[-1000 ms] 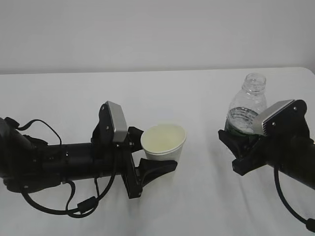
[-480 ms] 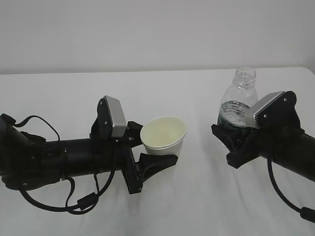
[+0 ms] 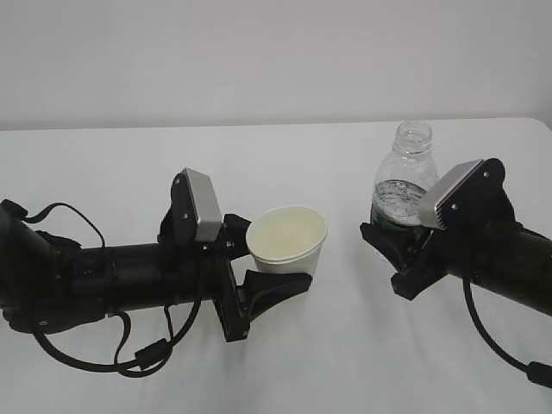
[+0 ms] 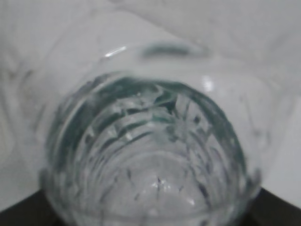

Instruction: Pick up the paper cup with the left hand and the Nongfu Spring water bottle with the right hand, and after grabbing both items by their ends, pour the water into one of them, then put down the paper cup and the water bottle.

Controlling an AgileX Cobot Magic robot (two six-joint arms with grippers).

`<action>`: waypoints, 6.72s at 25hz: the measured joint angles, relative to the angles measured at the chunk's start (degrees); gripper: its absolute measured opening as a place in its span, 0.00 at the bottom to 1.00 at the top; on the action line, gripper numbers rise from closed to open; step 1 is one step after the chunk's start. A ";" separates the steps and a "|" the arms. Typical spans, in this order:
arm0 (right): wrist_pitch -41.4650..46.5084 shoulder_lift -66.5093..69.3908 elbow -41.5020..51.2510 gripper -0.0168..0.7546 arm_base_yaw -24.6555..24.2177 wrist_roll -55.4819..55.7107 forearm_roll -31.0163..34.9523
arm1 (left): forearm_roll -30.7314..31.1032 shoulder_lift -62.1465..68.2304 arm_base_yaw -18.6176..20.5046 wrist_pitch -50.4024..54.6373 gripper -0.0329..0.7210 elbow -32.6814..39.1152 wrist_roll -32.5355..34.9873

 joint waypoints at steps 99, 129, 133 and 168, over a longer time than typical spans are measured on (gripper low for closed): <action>-3.03 0.00 -9.05 0.60 1.84 -53.73 -2.34 | 14.23 -3.21 -2.85 0.00 0.68 0.00 -6.81; -6.36 0.00 -9.05 0.60 1.84 -64.43 -2.31 | 11.43 -3.21 -2.85 0.00 0.68 0.00 -6.12; -7.10 0.00 -9.05 0.60 1.84 -65.20 -2.20 | 11.43 -3.21 -2.85 0.00 0.68 0.00 -5.53; -8.25 0.00 -9.05 0.60 1.84 -70.62 -0.30 | 12.49 -3.21 -2.85 0.00 0.68 0.00 -5.26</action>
